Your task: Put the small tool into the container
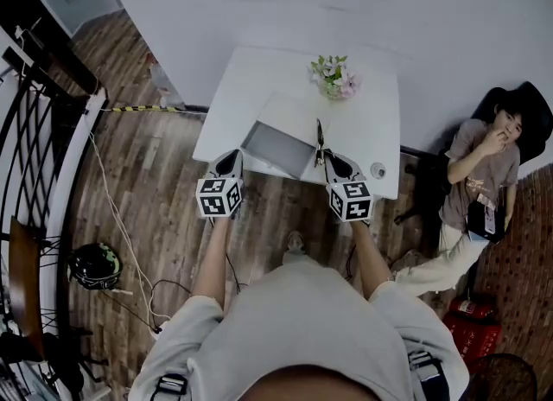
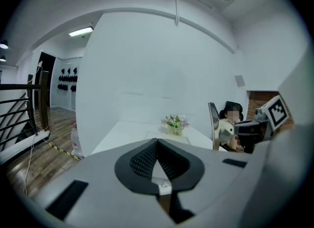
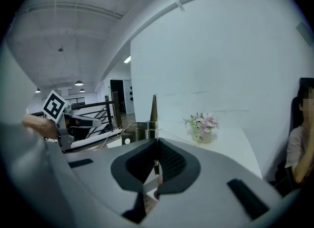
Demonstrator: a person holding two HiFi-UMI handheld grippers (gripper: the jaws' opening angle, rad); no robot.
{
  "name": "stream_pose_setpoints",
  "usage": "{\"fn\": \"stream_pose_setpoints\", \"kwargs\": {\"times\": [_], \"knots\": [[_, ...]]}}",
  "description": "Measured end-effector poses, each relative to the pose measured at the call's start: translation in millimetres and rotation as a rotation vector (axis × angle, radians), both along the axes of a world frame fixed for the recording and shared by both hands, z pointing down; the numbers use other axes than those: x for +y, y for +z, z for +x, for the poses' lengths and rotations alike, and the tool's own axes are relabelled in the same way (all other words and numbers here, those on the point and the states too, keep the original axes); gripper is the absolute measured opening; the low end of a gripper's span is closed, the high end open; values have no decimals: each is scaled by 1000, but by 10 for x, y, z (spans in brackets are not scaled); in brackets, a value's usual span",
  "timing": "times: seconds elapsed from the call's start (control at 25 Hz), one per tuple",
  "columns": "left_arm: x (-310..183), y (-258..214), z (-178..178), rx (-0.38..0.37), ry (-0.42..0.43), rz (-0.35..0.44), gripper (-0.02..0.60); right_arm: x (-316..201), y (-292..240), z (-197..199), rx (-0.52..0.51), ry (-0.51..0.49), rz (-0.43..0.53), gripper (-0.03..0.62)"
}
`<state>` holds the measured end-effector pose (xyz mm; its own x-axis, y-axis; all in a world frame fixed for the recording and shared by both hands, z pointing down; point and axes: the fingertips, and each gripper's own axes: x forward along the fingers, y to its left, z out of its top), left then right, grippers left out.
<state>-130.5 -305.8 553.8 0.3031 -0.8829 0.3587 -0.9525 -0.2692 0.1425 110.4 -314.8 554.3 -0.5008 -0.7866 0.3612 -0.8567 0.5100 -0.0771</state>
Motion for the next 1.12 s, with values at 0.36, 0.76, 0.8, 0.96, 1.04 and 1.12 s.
{"fn": "stream_pose_setpoints", "kwargs": {"times": [0.36,0.76,0.8,0.96,1.04,1.12], "knots": [[-511,74,12,-19,-34,-24,9,-599,82,0,-10,-45,-19,2],[-724,184,-27,-32,-94,-53,9,-975,218,-74,-29,-104,-45,2],[-729,189,-33,-33,-99,-54,9,-991,232,-81,-31,-108,-47,2],[-719,197,-71,-36,-117,-56,9,-1002,256,-123,-33,-123,-54,2],[-713,200,-93,-38,-124,-57,9,-1005,270,-144,-38,-127,-57,2],[-726,196,-105,-42,-124,-55,9,-1016,281,-166,-41,-130,-57,2]]}}
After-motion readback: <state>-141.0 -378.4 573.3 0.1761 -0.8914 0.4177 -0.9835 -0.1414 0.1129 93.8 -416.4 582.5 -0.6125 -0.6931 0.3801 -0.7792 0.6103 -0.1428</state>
